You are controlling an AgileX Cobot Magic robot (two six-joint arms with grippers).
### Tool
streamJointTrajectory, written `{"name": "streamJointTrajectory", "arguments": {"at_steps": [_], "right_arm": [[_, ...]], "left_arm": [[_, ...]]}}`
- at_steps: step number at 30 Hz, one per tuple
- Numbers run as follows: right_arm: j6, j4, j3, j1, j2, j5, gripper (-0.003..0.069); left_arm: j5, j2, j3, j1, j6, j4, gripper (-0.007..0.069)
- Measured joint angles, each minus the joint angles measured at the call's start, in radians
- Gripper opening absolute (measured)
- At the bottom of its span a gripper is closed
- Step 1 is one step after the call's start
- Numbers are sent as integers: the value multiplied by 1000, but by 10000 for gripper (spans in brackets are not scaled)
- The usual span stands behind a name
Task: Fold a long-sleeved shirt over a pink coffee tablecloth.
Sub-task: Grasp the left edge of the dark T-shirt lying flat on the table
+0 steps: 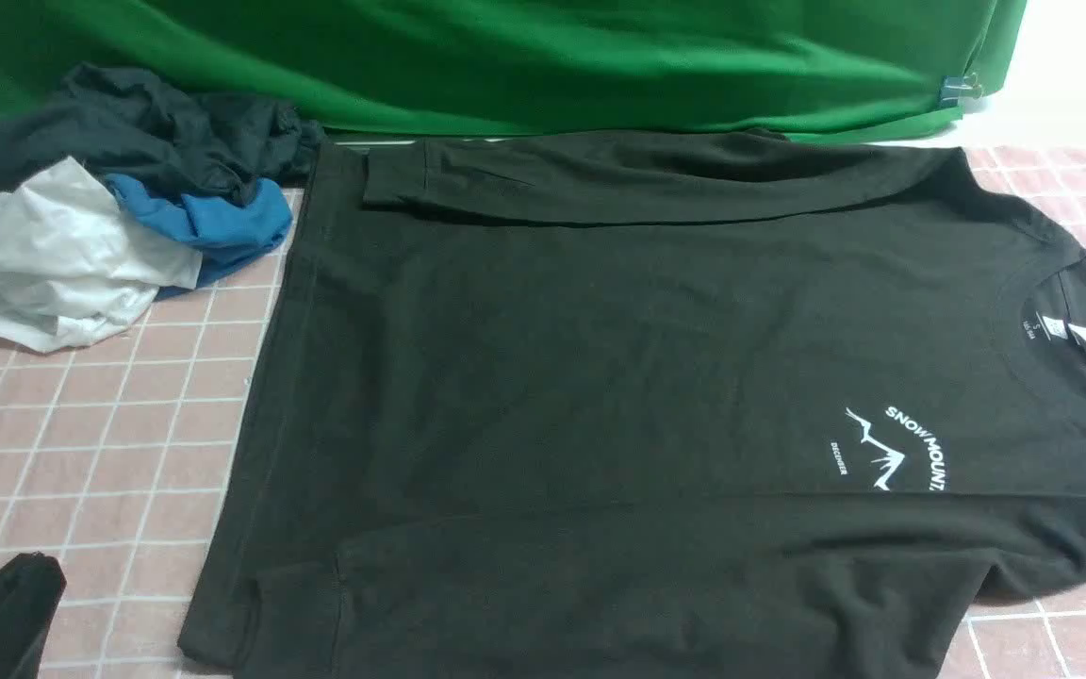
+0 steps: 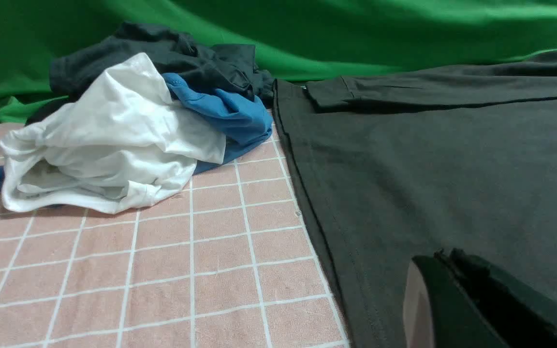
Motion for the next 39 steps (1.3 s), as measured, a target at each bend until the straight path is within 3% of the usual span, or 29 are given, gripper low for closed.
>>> {"name": "streamJointTrajectory", "arguments": {"at_steps": [26, 29, 33, 39], "right_arm": [[0, 0, 0, 0, 0, 0, 240], [0, 0, 0, 0, 0, 0, 239], [0, 0, 0, 0, 0, 0, 239], [0, 0, 0, 0, 0, 0, 240]], "left_arm": [[-8, 0, 0, 0, 0, 0, 20], [-62, 0, 0, 0, -31, -49, 20], [-194, 0, 0, 0, -166, -302, 20], [-332, 0, 0, 0, -251, -390, 20]]}}
